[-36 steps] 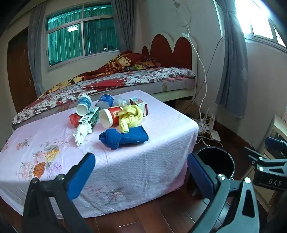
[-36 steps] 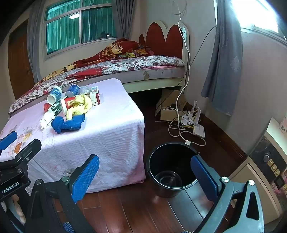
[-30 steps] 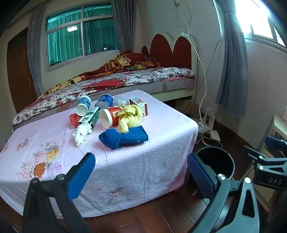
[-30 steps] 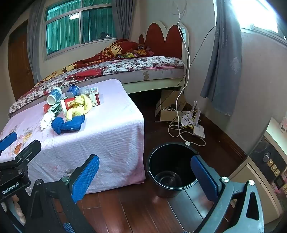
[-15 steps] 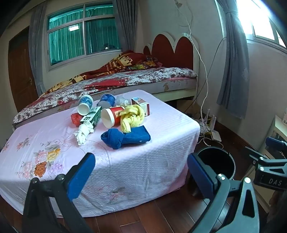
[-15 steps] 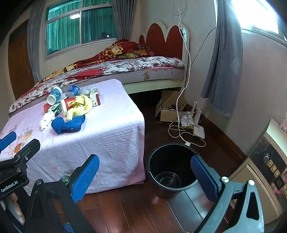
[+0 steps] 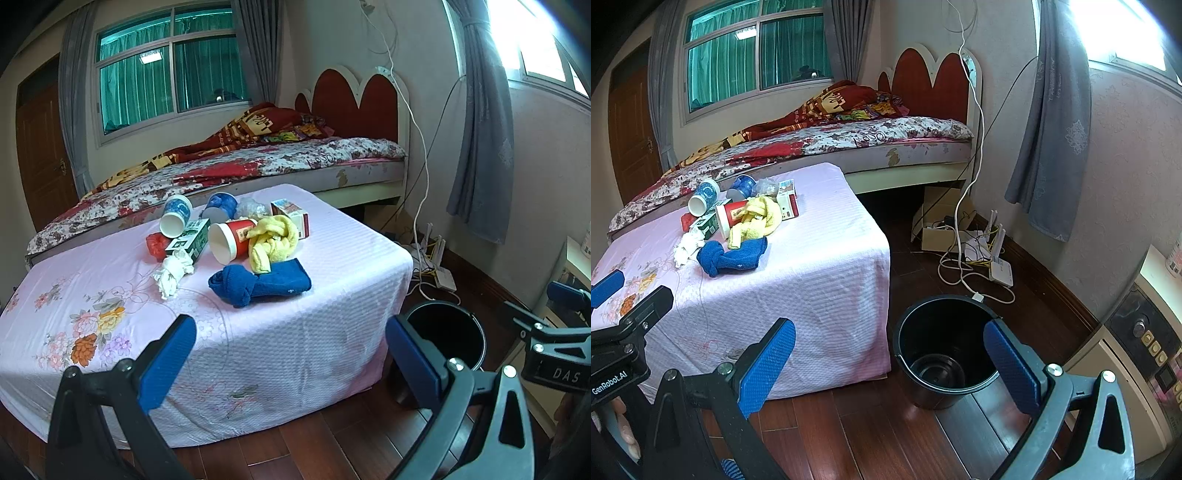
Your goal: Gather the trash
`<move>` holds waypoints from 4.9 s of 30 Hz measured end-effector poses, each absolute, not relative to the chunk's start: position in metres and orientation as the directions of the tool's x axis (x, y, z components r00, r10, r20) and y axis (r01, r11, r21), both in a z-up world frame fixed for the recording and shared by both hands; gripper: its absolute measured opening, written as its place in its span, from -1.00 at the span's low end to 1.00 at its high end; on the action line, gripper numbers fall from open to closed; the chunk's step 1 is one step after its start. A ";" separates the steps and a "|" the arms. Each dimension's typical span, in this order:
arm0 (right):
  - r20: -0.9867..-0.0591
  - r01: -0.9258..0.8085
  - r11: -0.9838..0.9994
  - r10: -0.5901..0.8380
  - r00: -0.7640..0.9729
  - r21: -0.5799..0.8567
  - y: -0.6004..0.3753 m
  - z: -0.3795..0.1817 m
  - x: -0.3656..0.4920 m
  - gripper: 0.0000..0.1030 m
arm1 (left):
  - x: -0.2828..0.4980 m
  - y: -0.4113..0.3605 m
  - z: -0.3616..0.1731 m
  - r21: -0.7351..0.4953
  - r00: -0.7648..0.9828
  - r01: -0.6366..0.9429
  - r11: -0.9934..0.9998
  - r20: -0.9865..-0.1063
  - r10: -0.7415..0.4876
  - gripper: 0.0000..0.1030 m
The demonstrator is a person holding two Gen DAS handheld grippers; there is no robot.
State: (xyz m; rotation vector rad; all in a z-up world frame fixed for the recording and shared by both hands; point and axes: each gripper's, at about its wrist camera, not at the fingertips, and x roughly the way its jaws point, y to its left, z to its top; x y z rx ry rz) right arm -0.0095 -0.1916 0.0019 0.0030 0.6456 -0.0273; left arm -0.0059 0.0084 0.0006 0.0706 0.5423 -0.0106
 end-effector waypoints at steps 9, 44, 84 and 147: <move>-0.601 0.026 1.000 -0.024 0.799 -0.006 -0.191 0.002 -0.009 1.00 | 0.000 0.010 -0.002 0.064 0.854 0.030 0.997 -0.521 0.008 0.99; -0.599 0.026 1.000 -0.026 0.800 -0.008 -0.190 0.003 -0.009 1.00 | -0.001 0.007 -0.007 0.063 0.848 0.031 0.998 -0.530 0.007 0.99; -0.616 -0.099 0.994 0.055 0.786 -0.038 -0.138 0.015 0.109 1.00 | 0.087 0.089 -0.030 -0.043 0.820 -0.018 0.999 -0.572 -0.010 0.71; -0.592 -0.330 0.944 0.247 0.767 -0.034 -0.108 -0.002 0.181 -0.42 | 0.130 0.073 -0.027 -0.075 0.833 0.097 0.992 -0.539 -0.122 -0.30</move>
